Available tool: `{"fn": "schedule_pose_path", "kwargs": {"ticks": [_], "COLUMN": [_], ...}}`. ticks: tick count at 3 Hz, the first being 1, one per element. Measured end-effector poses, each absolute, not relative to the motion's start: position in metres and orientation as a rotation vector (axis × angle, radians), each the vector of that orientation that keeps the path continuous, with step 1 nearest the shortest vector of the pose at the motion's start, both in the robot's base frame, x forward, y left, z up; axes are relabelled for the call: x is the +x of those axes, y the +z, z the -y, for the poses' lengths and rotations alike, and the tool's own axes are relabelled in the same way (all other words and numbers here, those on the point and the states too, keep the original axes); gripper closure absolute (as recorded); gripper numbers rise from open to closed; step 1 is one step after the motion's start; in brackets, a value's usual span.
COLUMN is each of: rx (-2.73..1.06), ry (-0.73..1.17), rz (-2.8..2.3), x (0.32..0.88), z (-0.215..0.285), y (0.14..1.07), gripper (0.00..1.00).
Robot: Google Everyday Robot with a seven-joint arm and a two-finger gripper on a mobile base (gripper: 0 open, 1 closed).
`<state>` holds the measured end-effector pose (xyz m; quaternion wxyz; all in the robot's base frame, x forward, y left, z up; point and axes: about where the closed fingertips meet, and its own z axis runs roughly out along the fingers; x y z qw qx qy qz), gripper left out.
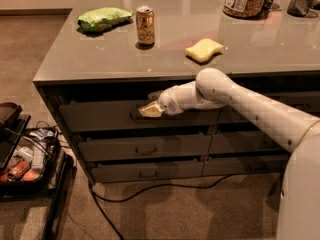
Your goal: Open top drawer
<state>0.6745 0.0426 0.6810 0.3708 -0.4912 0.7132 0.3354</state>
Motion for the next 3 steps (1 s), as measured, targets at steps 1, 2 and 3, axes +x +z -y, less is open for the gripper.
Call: {"fn": "schedule_pose_path", "kwargs": {"ticks": [1, 2, 3], "rx": [-1.260, -1.260, -1.260], "ry": [0.860, 0.860, 0.860], "rz": [-1.829, -1.829, -1.829], "x": [0.678, 0.684, 0.690], "z": [-0.040, -0.037, -0.034], "y": [0.682, 0.683, 0.683], "gripper": [0.88, 1.00, 1.00]}}
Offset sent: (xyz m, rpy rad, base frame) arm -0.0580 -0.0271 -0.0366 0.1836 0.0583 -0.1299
